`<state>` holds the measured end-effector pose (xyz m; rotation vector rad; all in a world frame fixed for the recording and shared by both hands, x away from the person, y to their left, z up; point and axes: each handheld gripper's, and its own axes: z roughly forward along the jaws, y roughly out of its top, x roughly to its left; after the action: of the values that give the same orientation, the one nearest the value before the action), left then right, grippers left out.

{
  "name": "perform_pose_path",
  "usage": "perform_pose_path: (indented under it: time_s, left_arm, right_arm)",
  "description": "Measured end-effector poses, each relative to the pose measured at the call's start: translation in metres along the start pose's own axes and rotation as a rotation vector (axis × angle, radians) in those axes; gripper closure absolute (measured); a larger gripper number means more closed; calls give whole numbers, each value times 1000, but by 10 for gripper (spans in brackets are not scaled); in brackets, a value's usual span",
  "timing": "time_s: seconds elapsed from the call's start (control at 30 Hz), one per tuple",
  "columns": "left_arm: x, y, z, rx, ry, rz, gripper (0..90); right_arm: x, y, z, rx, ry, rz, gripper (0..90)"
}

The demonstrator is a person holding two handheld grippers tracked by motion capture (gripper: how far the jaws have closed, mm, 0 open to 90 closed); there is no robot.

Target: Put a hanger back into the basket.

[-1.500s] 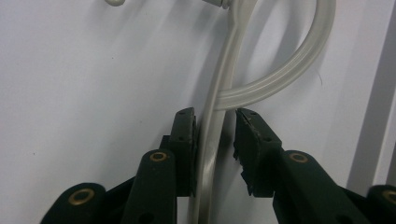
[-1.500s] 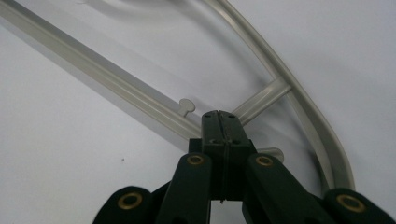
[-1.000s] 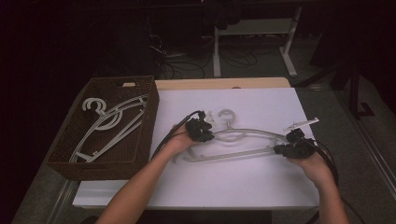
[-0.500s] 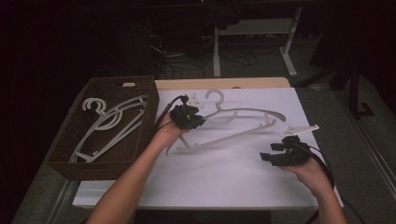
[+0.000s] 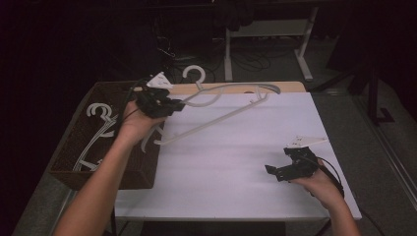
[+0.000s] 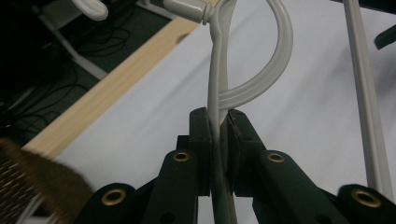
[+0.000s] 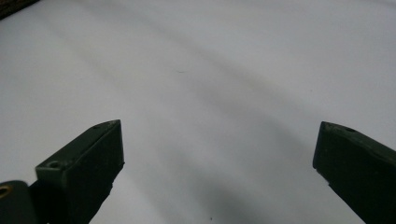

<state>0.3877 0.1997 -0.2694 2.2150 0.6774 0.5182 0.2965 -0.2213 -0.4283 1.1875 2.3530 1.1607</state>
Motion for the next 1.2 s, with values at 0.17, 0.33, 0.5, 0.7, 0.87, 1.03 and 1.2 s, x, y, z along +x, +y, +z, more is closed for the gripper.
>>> perform_pose_path:
  time_s: [0.17,0.33,0.5,0.7,0.87,1.03,1.2]
  left_arm:
    - [26,-21,-35,-30,50,-47,828]
    - [50,-48,-69,-33,122,-97,828]
    - [73,-82,-95,-22,190,-154,828]
    - [97,-120,-115,12,266,-201,828]
    - [116,-148,-128,32,312,-241,828]
    - [132,-175,-136,57,340,-284,827]
    - [141,-194,-140,82,367,-313,827]
  right_arm:
    - [-1,-1,1,-8,-8,3,18]
    - [-3,-3,3,5,-19,3,17]
    - [-3,-3,4,11,-23,1,17]
    - [-5,-5,6,27,-35,1,18]
    - [-6,-5,6,26,-39,7,18]
    - [-7,-5,6,29,-43,9,18]
    - [-8,-5,7,31,-45,13,18]
